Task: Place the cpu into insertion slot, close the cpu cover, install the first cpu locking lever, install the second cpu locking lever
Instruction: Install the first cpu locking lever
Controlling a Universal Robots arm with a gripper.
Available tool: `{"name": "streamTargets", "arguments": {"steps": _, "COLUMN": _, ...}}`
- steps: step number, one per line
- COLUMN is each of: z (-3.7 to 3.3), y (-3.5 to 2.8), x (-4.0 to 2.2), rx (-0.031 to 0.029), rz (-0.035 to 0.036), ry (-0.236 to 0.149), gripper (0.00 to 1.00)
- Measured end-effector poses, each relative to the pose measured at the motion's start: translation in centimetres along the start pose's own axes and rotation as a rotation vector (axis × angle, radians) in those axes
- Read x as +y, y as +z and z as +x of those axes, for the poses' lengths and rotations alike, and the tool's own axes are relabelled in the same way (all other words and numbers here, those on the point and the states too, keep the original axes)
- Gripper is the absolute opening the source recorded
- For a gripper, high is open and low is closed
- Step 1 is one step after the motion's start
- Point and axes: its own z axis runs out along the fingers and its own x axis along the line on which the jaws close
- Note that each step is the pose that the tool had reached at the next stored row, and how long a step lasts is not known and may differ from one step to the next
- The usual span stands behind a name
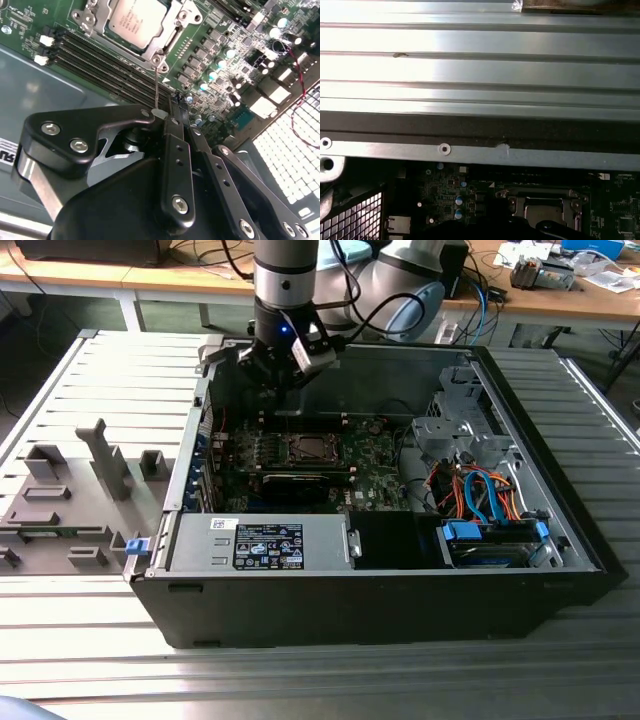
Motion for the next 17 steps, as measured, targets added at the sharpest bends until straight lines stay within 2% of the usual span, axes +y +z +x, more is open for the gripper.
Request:
{"name": "streamTargets", "arguments": {"steps": 13, "z": -1.93, "y": -0.06, "x": -0.04, "rx": 0.0003, "rz": 0.0001, "ry": -0.001, "gripper": 0.11}}
{"name": "streamTargets", "arguments": {"steps": 17, "z": -2.15, "y": -0.05, "x": -0.04, "rx": 0.0004, "rz": 0.0033, "ry": -0.001, "gripper": 0.11}}
